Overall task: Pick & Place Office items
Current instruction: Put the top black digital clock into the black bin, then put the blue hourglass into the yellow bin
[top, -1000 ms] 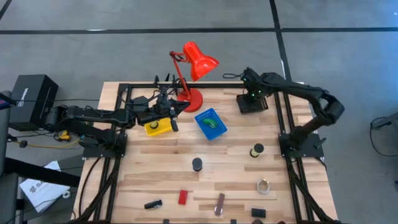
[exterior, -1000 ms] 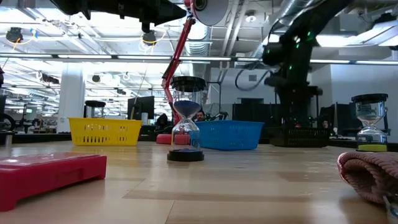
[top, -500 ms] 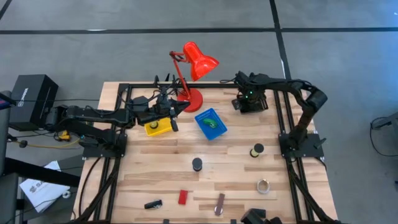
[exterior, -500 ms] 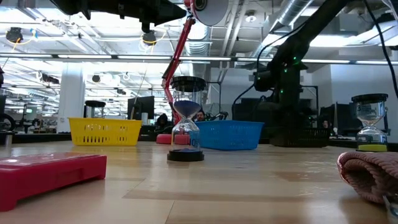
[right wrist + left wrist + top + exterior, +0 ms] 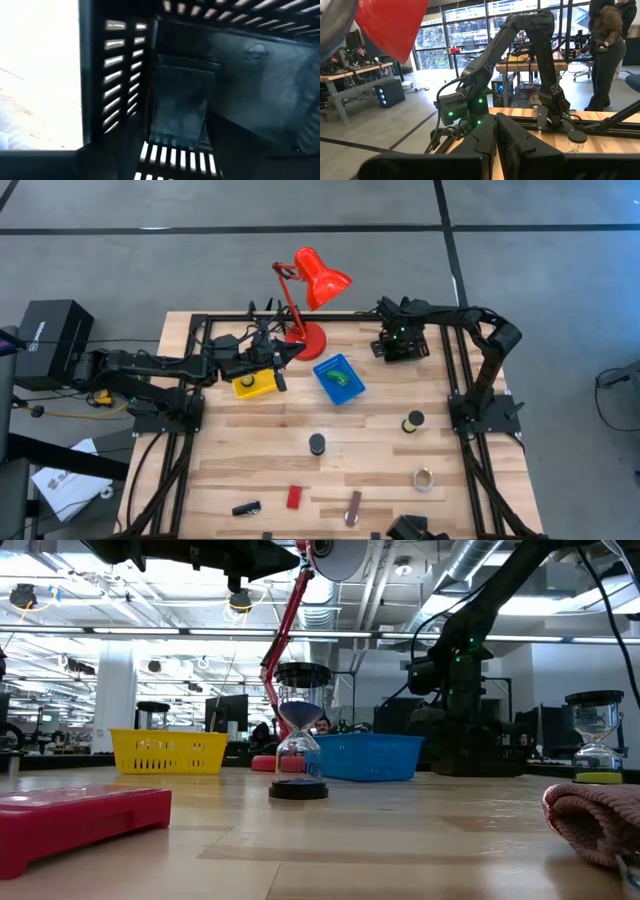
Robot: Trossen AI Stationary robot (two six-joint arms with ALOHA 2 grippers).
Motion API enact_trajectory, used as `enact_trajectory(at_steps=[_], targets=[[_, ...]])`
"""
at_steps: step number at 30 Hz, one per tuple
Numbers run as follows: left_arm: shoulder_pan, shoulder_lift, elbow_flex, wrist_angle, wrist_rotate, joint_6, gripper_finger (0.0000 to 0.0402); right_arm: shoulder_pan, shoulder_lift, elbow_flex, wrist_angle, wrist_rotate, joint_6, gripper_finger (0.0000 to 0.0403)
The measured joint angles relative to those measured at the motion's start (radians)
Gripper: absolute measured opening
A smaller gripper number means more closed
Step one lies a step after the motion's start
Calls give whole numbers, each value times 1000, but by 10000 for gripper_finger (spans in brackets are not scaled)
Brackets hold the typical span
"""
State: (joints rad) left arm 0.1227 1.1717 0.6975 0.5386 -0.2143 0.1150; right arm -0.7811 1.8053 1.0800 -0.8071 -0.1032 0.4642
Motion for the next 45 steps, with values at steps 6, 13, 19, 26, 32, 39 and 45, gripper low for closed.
enact_trajectory(at_steps=[6, 13, 19, 26, 32, 39, 45], targets=[[0, 0, 0, 0, 0, 0, 11, -1, 0, 7, -35, -5, -9, 239], [0, 0, 0, 0, -3, 0, 11, -22, -4, 114, -226, -4, -66, 230], [0, 0, 0, 0, -3, 0, 11, -18, -76, 195, -275, -2, -82, 223], [0, 0, 0, 0, -2, 0, 11, 19, -253, 202, -361, 24, -82, 221], [0, 0, 0, 0, 2, 0, 11, 107, -414, 202, -416, 51, -77, 221], [0, 0, 0, -44, 89, 28, 11, 285, -565, 188, -444, 51, -6, 221], [0, 0, 0, -47, 187, 60, 25, 493, -694, 67, -439, 83, 177, 221]])
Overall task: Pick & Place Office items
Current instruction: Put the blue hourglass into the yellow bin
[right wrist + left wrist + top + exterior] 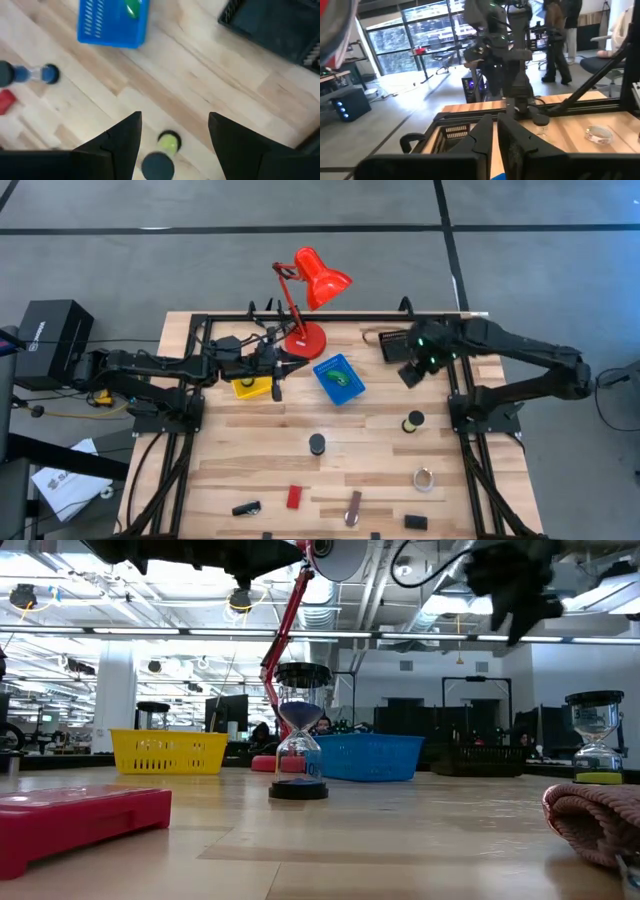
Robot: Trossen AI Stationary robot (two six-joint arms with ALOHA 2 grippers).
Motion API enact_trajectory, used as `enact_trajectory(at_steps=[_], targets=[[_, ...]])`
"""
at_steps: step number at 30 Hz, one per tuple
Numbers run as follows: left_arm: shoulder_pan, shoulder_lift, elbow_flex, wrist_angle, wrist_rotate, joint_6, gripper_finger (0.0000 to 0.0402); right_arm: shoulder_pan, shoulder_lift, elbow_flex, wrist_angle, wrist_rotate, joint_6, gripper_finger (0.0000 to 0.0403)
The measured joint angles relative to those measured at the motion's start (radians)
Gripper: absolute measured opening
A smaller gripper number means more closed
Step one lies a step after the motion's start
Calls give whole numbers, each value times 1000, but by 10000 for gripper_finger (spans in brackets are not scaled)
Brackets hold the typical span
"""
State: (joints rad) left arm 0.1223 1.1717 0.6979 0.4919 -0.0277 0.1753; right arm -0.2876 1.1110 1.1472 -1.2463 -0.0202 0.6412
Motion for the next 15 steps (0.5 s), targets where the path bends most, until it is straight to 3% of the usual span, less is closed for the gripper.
enact_trajectory(at_steps=[8, 15], targets=[[-15, 0, 0, -6, 0, 1, 93, 236, -154, -199, 43, 116, 262, 221], [-64, 0, 0, -6, 0, 9, 143, 433, -236, -327, 228, 142, 337, 221]])
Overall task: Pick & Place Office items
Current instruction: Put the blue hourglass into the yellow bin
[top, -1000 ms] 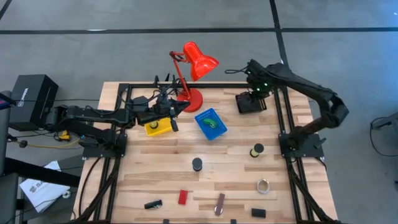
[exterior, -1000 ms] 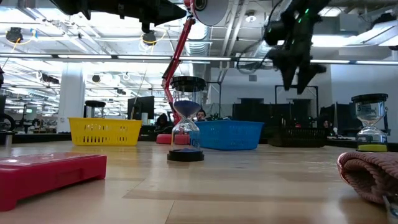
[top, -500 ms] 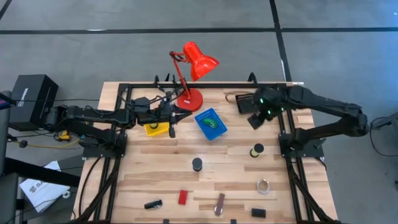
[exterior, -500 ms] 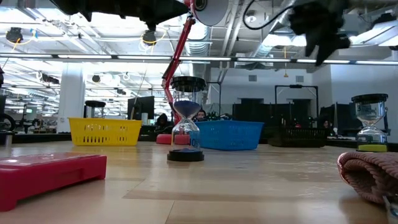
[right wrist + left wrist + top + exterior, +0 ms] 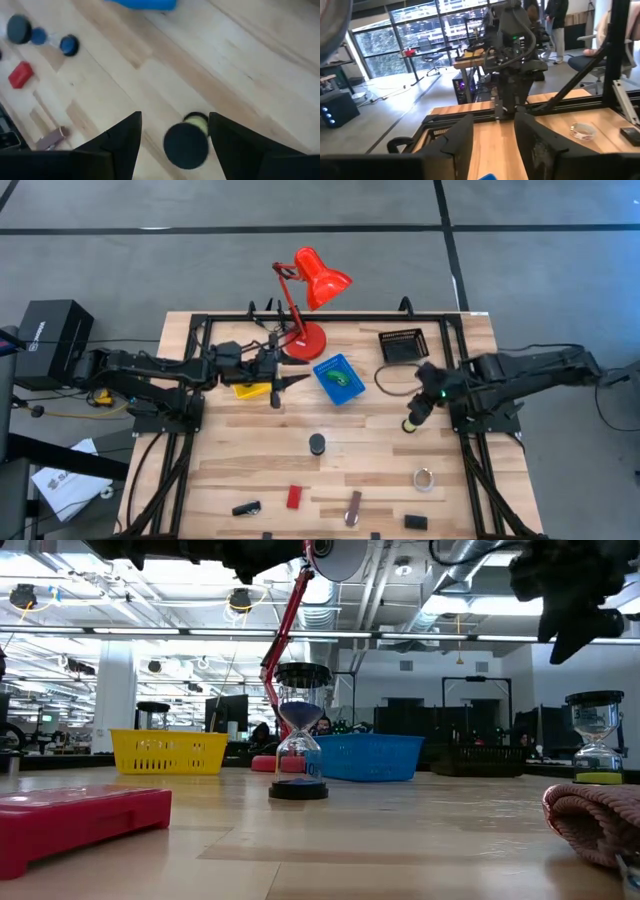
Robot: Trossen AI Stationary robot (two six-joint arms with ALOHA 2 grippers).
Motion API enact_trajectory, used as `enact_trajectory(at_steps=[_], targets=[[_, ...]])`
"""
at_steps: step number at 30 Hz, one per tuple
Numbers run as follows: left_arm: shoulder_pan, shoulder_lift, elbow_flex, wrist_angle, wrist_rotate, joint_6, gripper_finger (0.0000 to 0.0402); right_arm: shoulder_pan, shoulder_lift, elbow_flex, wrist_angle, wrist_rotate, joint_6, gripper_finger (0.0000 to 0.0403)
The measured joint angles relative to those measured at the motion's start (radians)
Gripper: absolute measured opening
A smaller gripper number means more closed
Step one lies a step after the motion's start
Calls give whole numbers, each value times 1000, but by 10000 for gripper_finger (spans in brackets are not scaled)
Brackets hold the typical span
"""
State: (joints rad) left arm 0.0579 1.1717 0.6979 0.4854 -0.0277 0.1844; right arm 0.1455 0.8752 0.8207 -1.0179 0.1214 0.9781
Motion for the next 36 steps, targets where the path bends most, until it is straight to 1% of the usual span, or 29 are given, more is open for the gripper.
enact_trajectory(at_steps=[4, 8, 11, 13, 15, 17, 22, 25, 28, 30, 32, 36], targets=[[-34, 0, 0, -43, 0, -4, 158, 104, 2, -36, 98, 88, -29, 221], [-61, 0, 0, -60, 0, 38, 165, 189, 32, -64, 194, 191, -139, 221], [-76, 0, 0, -72, 0, 44, 166, 223, 69, -64, 259, 234, -217, 221], [-89, 0, 0, -102, -1, 44, 166, 237, 96, -64, 306, 236, -289, 221], [-106, 0, 0, -137, 0, 44, 166, 251, 120, -64, 340, 235, -395, 221], [-117, 0, 0, -172, 24, 44, 166, 259, 139, -64, 378, 231, -489, 221], [-135, 0, 0, -178, 121, 44, 168, 248, 135, -63, 431, 222, -619, 221], [-138, 0, 0, -177, 138, 44, 168, 231, 111, -68, 455, 223, -675, 221], [-138, 0, 0, -177, 139, 44, 168, 214, 67, -148, 624, 215, -761, 221], [-138, 0, 0, -176, 139, 44, 168, 199, 32, -231, 741, 179, -799, 221], [-138, 0, 0, -176, 139, 44, 168, 178, 0, -306, 830, 138, -802, 221], [-138, 0, 0, -175, 139, 44, 168, 135, -65, -448, 956, 133, -797, 221]])
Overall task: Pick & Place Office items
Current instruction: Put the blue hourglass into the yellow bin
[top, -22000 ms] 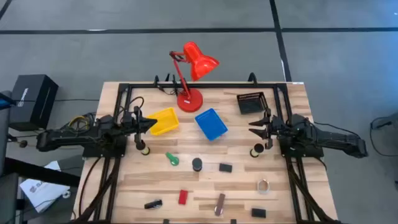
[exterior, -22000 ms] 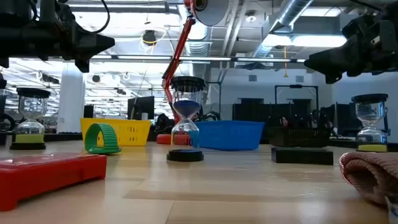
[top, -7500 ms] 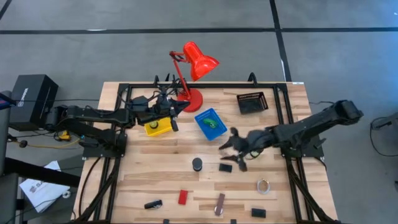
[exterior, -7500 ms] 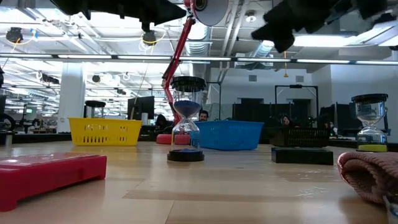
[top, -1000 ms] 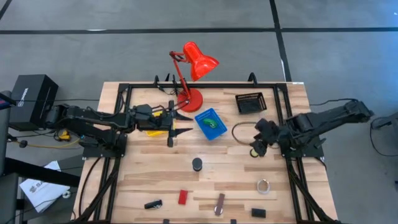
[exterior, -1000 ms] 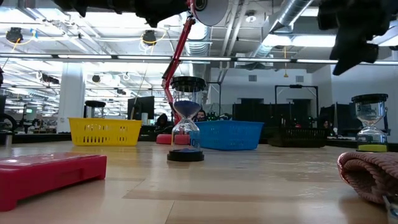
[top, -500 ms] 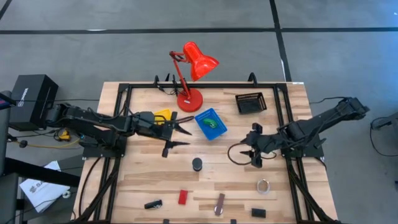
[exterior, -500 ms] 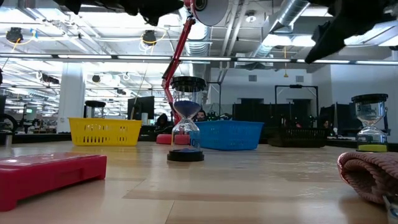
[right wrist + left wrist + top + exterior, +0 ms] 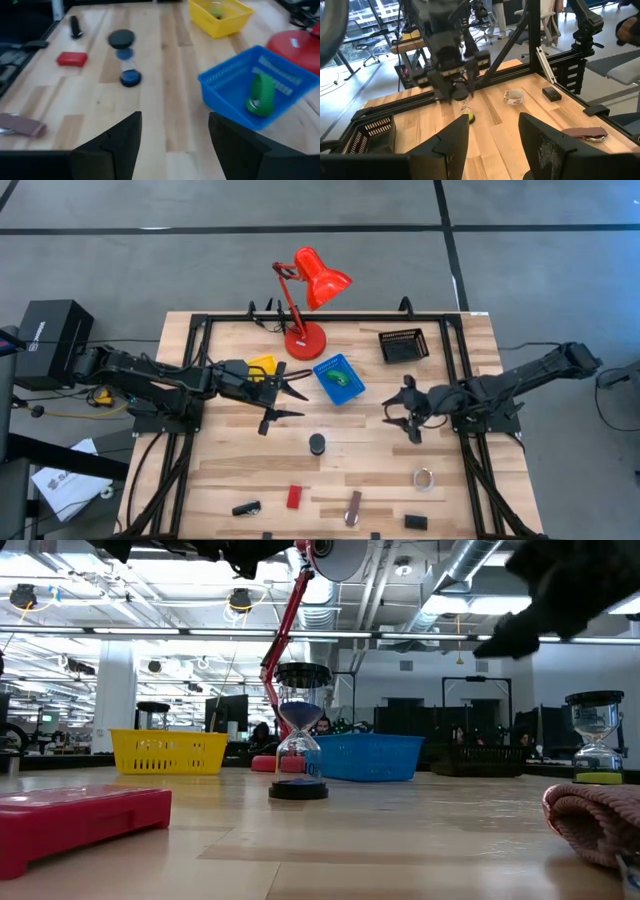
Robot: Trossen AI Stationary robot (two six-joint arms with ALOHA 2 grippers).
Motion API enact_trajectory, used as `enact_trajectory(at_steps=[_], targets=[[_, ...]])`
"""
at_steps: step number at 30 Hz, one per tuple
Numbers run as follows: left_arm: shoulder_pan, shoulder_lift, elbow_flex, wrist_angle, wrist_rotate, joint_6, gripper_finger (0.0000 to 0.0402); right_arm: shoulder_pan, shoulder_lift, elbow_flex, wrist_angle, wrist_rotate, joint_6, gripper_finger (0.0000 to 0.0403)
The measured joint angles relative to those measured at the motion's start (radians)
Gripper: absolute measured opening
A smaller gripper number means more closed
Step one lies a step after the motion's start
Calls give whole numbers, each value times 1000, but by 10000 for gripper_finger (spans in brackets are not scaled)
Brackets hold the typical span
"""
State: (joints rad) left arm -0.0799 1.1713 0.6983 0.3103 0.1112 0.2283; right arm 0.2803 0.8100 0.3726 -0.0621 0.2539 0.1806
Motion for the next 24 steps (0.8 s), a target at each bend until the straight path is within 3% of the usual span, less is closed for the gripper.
enact_trajectory(at_steps=[8, 24], targets=[[0, 0, 0, 5, 0, 4, 168, -90, -72, -125, 153, -21, -7, 221], [0, 0, 0, 6, -1, 7, 164, -160, -69, -130, 161, -19, 29, 221]])
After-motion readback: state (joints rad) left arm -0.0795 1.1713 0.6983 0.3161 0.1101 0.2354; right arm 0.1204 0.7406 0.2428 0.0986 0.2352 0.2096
